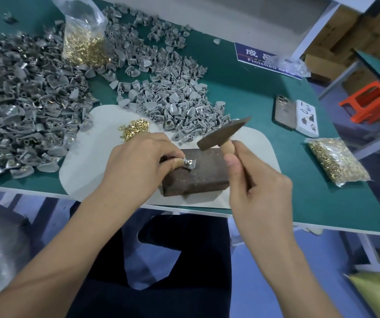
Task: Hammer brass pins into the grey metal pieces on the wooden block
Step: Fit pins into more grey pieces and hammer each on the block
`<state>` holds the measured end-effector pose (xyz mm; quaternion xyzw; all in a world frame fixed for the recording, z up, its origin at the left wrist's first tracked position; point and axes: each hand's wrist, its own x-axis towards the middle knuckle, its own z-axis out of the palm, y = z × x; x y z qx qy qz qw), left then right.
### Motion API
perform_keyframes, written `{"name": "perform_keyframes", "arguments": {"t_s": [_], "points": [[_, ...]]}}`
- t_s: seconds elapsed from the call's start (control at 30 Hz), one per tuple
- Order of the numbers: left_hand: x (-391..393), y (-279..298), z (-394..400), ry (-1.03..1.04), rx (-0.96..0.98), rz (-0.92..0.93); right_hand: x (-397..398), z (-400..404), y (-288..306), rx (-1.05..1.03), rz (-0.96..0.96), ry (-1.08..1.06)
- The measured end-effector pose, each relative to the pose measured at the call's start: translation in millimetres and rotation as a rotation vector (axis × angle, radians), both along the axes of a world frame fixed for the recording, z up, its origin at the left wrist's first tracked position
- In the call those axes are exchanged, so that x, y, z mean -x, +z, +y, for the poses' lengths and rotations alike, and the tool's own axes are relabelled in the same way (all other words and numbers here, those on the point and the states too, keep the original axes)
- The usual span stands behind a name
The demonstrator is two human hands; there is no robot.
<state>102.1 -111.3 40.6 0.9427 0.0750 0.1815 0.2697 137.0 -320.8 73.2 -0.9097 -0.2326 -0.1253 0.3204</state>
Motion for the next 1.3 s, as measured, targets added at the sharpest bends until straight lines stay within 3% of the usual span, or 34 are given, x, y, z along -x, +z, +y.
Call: {"name": "perform_keyframes", "arguments": {"t_s": [0.13, 0.23, 0.33, 0.47, 0.57, 0.9, 1.0, 1.2, 1.3], "points": [[1, 1, -1, 0.005, 0.009, 0.007, -1, 2, 1, 0.137, 0.022, 0.027], [1, 1, -1, 0.009, 0.017, 0.005, -4, 5, 4, 0.063, 0.023, 0.021], [2, 1, -2, 0.012, 0.018, 0.002, 0, 7, 4, 0.139, 0.031, 0.038], [2, 1, -1, 0.021, 0.017, 0.007, 5, 8, 5, 0.019, 0.024, 0.007], [3, 1, -1, 0.031, 0.009, 0.02, 7, 9, 3, 0.155, 0.01, 0.0], [2, 2, -2, 0.049, -0.02, 0.037, 0, 4, -6, -0.008, 0.031, -0.026], [2, 1, -2, 0.055, -0.022, 0.034, 0, 2, -6, 0.09, 0.042, -0.003], [3, 0, -2, 0.059, -0.022, 0.03, -3, 0, -1, 0.093, 0.096, 0.032], [2, 0, -3, 0.057, -0.015, 0.02, -16, -10, 2, 0.049, 0.047, -0.091]]}}
